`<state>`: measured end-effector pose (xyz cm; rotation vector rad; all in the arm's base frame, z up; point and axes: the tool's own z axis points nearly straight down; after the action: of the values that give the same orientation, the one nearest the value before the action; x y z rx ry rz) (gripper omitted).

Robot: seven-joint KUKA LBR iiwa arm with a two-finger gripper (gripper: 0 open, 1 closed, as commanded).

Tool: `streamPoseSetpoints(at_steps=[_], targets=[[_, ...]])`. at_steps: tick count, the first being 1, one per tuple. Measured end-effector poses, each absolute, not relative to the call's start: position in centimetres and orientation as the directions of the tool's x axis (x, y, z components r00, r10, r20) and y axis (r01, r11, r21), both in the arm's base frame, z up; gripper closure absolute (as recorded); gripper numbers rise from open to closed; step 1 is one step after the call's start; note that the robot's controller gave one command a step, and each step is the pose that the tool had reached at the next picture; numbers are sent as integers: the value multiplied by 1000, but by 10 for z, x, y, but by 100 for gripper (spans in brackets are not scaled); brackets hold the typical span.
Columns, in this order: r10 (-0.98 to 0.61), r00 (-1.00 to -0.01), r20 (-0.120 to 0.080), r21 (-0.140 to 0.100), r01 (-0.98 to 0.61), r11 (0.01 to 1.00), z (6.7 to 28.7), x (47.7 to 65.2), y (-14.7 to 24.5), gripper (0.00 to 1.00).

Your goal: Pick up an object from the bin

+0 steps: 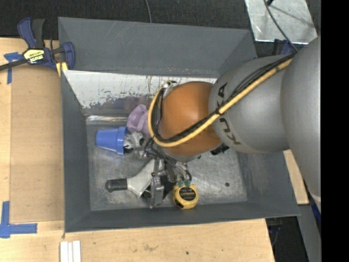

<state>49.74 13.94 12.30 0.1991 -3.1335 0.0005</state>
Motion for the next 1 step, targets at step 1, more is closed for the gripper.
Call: streamPoseSetpoints(at_steps=[1], targets=[[-259, -966, -4, 0, -259, 966, 118, 526, 124, 0]])
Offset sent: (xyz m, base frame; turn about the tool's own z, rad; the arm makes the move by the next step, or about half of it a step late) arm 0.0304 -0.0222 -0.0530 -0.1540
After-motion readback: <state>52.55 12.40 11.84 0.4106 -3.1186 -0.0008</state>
